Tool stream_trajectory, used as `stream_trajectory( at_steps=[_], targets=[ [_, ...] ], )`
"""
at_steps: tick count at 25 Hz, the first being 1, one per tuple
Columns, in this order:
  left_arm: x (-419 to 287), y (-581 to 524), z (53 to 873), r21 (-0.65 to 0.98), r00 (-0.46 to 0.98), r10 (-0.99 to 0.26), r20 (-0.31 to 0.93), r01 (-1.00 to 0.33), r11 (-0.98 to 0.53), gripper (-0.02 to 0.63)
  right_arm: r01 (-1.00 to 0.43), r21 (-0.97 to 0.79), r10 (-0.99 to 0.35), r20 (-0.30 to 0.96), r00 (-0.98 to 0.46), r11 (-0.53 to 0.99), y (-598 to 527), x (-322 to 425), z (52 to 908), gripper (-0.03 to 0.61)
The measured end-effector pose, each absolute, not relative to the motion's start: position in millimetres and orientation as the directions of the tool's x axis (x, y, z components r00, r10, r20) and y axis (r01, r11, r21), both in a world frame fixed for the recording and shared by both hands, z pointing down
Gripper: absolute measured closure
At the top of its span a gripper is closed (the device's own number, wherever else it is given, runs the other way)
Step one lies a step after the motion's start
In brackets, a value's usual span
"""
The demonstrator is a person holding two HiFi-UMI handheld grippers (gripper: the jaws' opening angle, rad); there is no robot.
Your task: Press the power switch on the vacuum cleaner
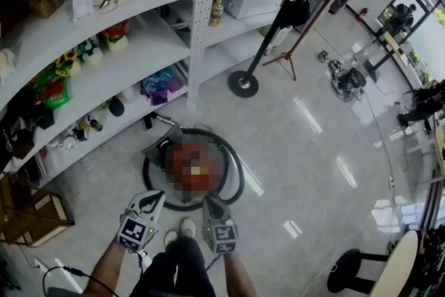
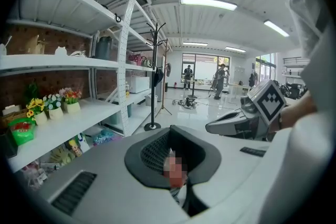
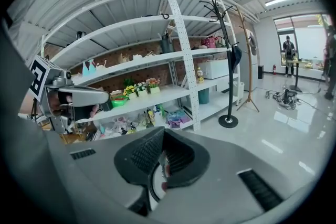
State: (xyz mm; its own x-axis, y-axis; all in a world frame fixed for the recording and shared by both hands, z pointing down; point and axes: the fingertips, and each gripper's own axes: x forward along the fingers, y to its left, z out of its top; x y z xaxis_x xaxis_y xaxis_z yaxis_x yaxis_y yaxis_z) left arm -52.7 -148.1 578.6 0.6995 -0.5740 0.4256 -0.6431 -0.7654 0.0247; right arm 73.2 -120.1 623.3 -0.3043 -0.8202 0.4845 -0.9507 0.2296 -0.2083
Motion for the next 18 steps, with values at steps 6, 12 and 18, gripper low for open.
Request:
stream_trajectory(
  at_steps=[6,12,18],
  targets=[
    [-55,-137,551,0.026,0.703,-0.577,0.416,-0.644,-0.765,0.607,-0.950,-0.208,-0.825,0.475,-0.305,0.232,-108,68,592,0.566],
    [-56,-128,528,0.026,0.709,-0.576,0.406,-0.640,-0.768,0.607,-0.953,-0.195,-0.836,0.460,-0.299,0.233,-103,67,562,0.566],
    [-60,-129,513,0.021,0.710,-0.579,0.400,-0.639,-0.769,0.607,-0.955,-0.187,-0.847,0.444,-0.291,0.230,-106,65,539,0.566]
  ],
)
